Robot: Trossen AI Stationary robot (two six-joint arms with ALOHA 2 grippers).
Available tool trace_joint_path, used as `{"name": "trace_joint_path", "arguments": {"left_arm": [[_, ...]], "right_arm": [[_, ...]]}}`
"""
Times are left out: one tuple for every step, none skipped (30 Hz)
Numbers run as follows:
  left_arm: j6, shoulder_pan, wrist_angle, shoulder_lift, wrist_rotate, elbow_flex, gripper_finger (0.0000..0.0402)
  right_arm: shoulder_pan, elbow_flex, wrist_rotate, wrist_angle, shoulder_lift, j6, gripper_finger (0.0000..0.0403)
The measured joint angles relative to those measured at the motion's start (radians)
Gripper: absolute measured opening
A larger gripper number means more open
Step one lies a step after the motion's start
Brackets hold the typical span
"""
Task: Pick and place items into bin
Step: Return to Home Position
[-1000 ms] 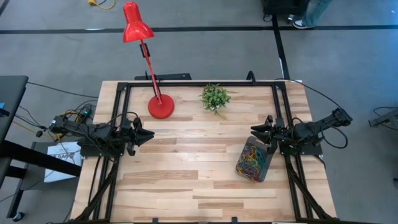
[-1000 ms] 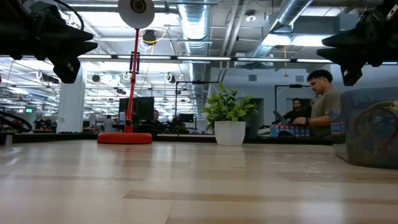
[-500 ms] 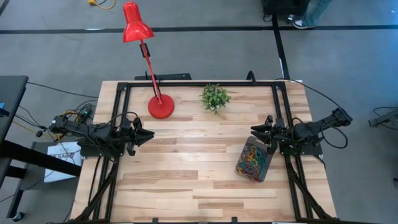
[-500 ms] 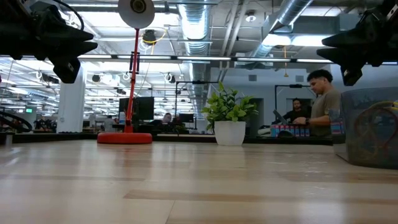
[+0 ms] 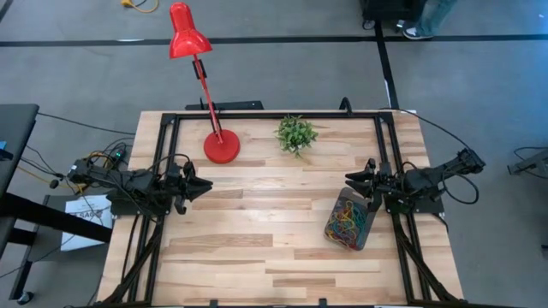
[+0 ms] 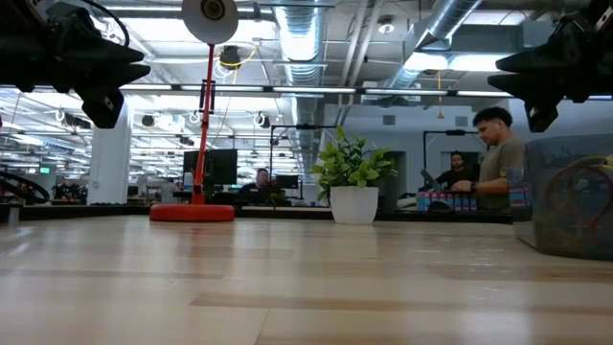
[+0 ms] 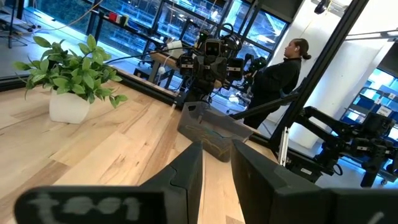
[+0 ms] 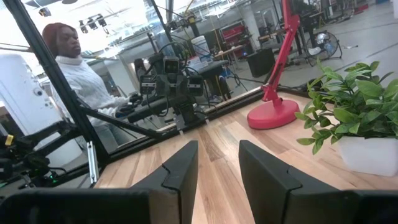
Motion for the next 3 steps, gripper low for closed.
{"name": "trace_joint_path", "arguments": {"left_arm": [[0.0, 0.0, 0.0, 0.0, 0.0, 0.0, 0.0073], [0.0, 0.0, 0.0, 0.0, 0.001, 0.0, 0.0073], [0.0, 0.0, 0.0, 0.0, 0.003, 0.0, 0.0073]], "right_arm": [[0.0, 0.0, 0.0, 0.0, 0.0, 0.0, 0.0111], [0.0, 0.0, 0.0, 0.0, 0.0, 0.0, 0.0111], [0.0, 0.0, 0.0, 0.0, 0.0, 0.0, 0.0111]]}}
